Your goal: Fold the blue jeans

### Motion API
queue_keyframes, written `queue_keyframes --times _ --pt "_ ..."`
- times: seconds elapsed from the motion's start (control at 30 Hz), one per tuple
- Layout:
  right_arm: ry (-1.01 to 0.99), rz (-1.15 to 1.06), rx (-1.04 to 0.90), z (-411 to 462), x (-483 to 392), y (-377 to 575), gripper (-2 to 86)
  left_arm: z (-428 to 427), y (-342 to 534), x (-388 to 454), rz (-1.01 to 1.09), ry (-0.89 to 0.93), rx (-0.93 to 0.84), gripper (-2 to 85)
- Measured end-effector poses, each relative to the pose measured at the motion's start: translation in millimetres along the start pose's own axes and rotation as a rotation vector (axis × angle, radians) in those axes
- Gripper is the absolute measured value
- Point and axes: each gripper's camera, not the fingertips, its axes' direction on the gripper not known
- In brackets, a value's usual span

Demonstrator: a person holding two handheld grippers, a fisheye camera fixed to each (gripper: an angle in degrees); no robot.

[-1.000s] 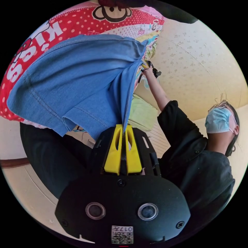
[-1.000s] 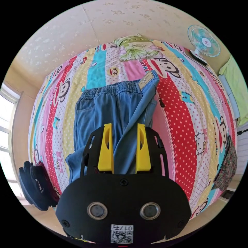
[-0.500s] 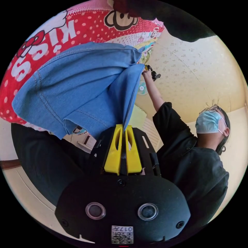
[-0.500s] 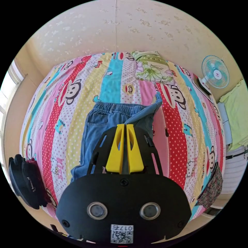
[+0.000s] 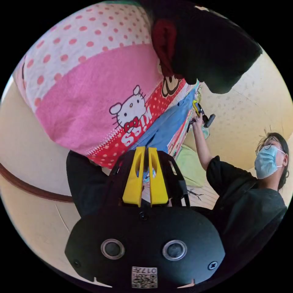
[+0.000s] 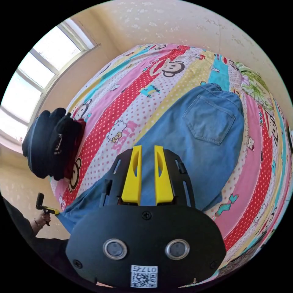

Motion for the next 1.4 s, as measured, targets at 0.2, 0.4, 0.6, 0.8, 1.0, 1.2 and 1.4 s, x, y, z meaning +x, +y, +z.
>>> queue_keyframes --times 0.2,0.4,0.6,0.8,1.0,1.2,1.4 --pt "-0.198 0.316 -0.166 13 -4 215 8.8 28 -21 50 0.256 -0.112 -0.117 11.3" --pt "-0.664 0.510 -0.302 103 -74 343 12.2 109 -34 69 0.388 -0.310 -0.401 17.7" --pt "-0.625 0.536 -0.211 146 -93 330 10.4 159 3 82 0.458 -0.457 -0.659 6.8" --pt "-0.684 0.399 -0.282 116 -54 344 3.0 136 43 68 0.370 -0.011 -0.599 3.5" --pt "-0.578 0.282 -0.507 81 -16 403 3.3 180 128 4 0.236 -0.108 -0.731 0.2" --pt "-0.519 0.469 -0.561 110 30 435 7.5 211 141 32 0.337 -0.308 -0.608 6.3" --pt "-0.416 0.547 -0.293 111 62 420 9.5 254 126 111 0.590 -0.336 -0.420 9.4"
